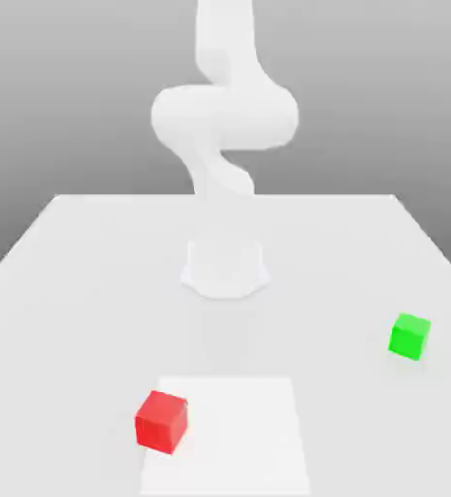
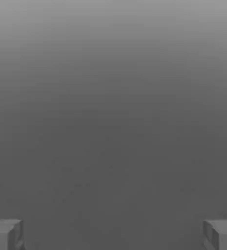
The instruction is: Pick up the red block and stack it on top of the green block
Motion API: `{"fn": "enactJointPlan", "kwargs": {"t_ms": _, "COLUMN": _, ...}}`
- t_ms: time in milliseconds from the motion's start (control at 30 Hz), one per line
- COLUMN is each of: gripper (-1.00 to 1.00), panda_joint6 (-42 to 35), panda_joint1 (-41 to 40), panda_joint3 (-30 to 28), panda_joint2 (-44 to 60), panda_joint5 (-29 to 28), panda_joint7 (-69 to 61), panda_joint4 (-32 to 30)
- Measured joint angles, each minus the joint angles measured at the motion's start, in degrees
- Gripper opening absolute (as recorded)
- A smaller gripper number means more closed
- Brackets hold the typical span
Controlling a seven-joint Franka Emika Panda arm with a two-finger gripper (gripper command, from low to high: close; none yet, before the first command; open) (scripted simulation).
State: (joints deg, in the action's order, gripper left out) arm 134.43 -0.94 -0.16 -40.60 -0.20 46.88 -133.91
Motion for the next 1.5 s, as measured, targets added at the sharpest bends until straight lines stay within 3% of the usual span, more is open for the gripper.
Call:
{"fn": "enactJointPlan", "kwargs": {"t_ms": 700, "gripper": 0.0, "panda_joint6": 22.35, "panda_joint1": -6.55, "panda_joint3": -3.3, "panda_joint2": 43.98, "panda_joint5": 0.75, "panda_joint7": 6.94, "panda_joint4": -17.81}}
{"fn": "enactJointPlan", "kwargs": {"t_ms": 900, "gripper": 0.0, "panda_joint6": 32.29, "panda_joint1": -7.49, "panda_joint3": -2.05, "panda_joint2": 56.44, "panda_joint5": 2.78, "panda_joint7": 5.77, "panda_joint4": -16.98}}
{"fn": "enactJointPlan", "kwargs": {"t_ms": 933, "gripper": -1.0, "panda_joint6": 33.27, "panda_joint1": -7.44, "panda_joint3": -2.03, "panda_joint2": 57.61, "panda_joint5": 3.09, "panda_joint7": 5.56, "panda_joint4": -16.8}}
{"fn": "enactJointPlan", "kwargs": {"t_ms": 1167, "gripper": -1.0, "panda_joint6": 33.16, "panda_joint1": -7.59, "panda_joint3": -1.91, "panda_joint2": 57.46, "panda_joint5": 2.84, "panda_joint7": 5.76, "panda_joint4": -16.84}}
{"fn": "enactJointPlan", "kwargs": {"t_ms": 1333, "gripper": -1.0, "panda_joint6": 25.45, "panda_joint1": -7.3, "panda_joint3": -2.56, "panda_joint2": 48.37, "panda_joint5": 1.3, "panda_joint7": 6.87, "panda_joint4": -18.2}}
{"fn": "enactJointPlan", "kwargs": {"t_ms": 1500, "gripper": -1.0, "panda_joint6": 22.32, "panda_joint1": 1.34, "panda_joint3": 2.24, "panda_joint2": 43.26, "panda_joint5": 2.78, "panda_joint7": 16.6, "panda_joint4": -19.91}}
